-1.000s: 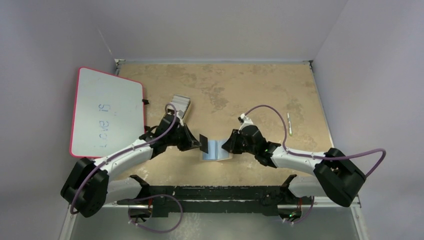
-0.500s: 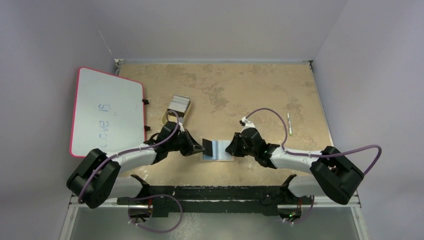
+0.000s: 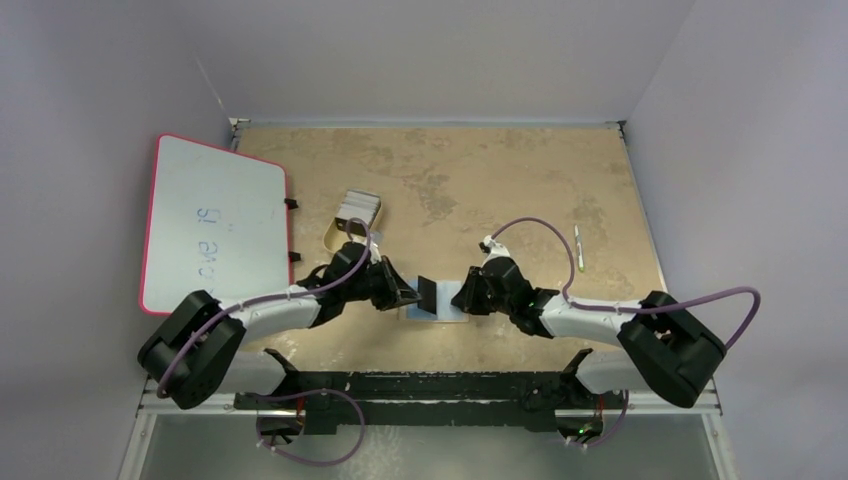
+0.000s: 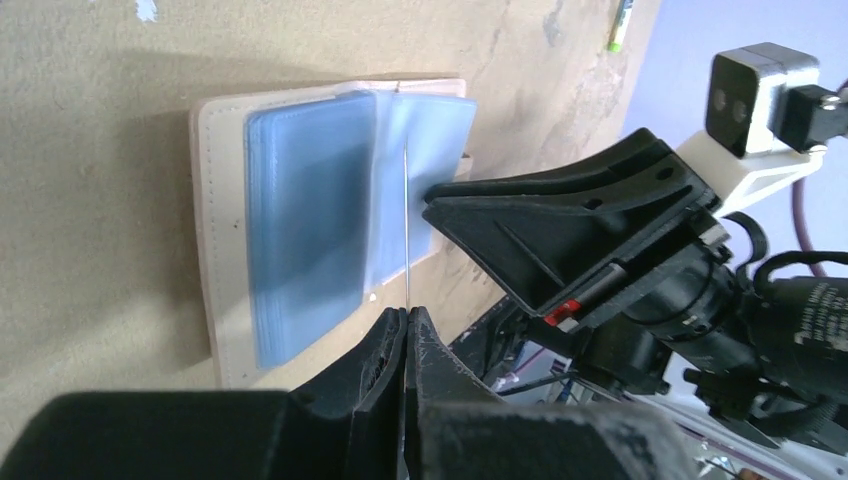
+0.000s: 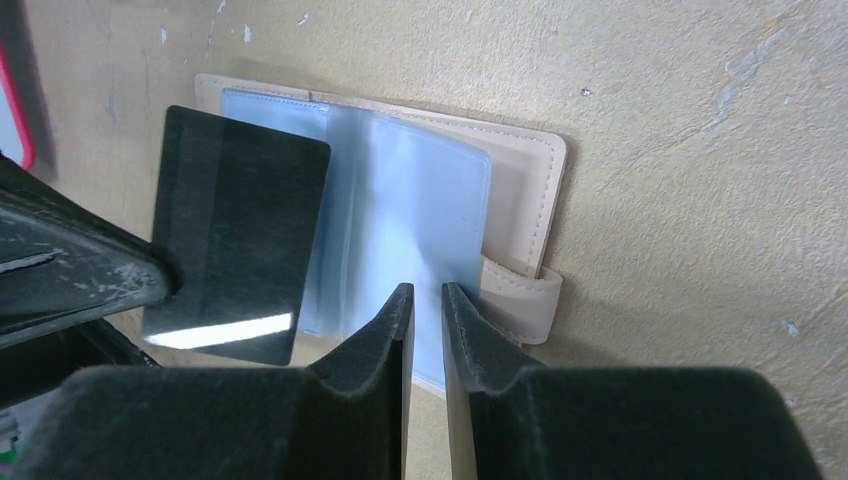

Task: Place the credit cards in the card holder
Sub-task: Insert the credit card into the card holder.

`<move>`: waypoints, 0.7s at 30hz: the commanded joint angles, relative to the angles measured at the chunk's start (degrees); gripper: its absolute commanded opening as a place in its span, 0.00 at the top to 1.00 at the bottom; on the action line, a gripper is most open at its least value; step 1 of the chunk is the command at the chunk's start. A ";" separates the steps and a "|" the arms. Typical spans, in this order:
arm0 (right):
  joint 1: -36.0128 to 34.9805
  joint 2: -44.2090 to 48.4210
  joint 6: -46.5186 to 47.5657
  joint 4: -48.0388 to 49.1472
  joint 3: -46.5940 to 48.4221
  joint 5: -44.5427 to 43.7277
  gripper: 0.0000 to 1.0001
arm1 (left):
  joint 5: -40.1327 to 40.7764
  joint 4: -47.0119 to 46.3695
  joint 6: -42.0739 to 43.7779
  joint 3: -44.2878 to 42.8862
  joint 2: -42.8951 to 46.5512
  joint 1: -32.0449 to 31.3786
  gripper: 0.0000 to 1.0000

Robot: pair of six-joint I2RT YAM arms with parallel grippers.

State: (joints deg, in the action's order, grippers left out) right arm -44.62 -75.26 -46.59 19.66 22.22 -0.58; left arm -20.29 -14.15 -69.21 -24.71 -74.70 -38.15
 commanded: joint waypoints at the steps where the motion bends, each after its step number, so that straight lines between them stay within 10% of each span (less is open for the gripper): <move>1: 0.17 1.80 -0.64 0.51 -0.49 -1.18 0.82 | 3.13 -0.55 4.15 -2.49 -2.29 -0.77 1.00; 21: 0.15 0.95 -1.00 1.96 -2.06 -1.90 0.81 | 6.19 -2.13 8.74 -2.26 -6.67 -1.88 1.00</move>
State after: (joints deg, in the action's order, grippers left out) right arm -44.62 -73.52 -46.92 19.81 20.93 -2.00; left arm -15.75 -14.33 -63.16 -25.30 -81.01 -39.51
